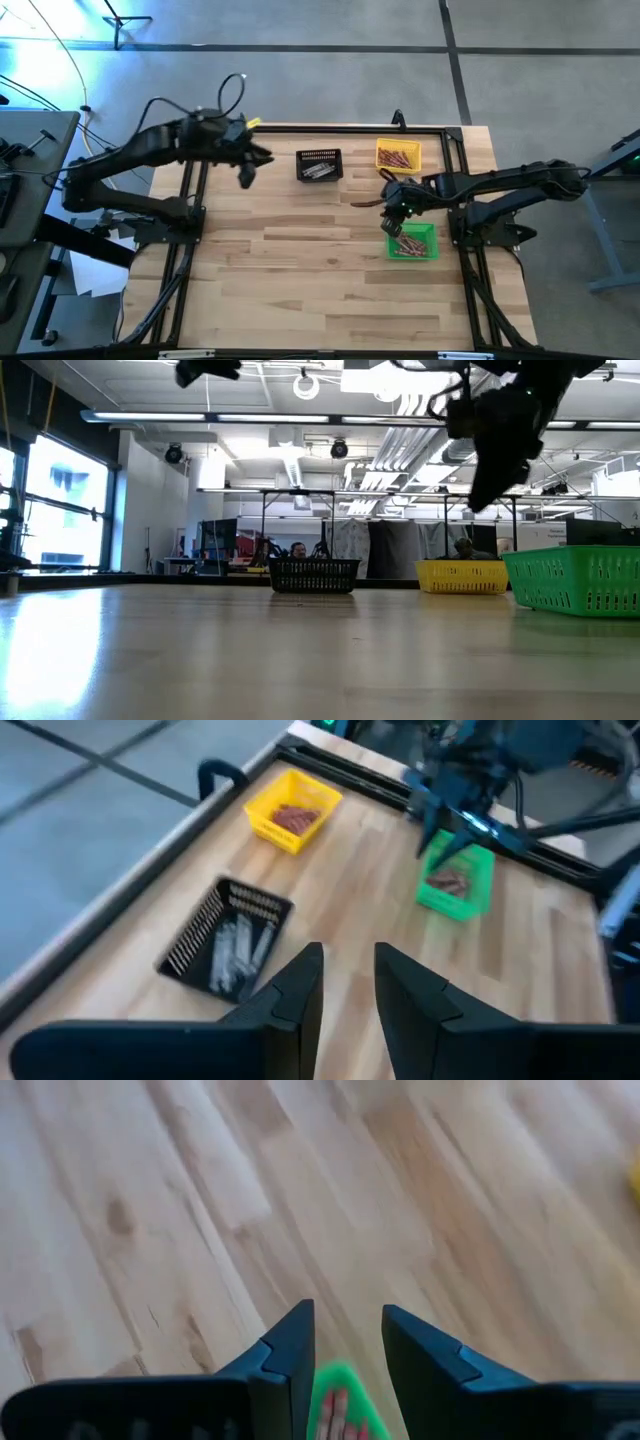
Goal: Sort crayons
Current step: Return to Home Position
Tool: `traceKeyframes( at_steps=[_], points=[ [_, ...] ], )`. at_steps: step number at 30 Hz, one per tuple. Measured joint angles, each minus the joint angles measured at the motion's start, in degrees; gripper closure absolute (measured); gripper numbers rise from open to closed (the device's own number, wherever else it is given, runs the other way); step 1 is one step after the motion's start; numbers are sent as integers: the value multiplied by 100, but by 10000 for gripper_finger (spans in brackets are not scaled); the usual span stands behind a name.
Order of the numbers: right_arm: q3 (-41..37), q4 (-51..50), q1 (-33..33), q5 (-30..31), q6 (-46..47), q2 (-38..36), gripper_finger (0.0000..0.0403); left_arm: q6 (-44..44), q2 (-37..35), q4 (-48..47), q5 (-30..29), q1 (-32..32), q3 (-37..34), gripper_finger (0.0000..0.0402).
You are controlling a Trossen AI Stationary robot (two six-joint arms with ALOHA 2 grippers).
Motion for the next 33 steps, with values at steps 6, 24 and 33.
traceKeyframes(
  at_steps=[6, 24, 33],
  points=[
    [2, 649, -204, 157, -1095, -222, 297, -730, -828, -272, -135, -404, -762, 323],
    [-579, 529, -1287, 309, -1337, -3573, 297, -1784, -2824, 448, -1163, -1391, -3118, 323],
    [-579, 257, -1285, 552, -1217, -4833, 297, -2297, -3604, 480, -1324, -1532, -4042, 323]
  ],
)
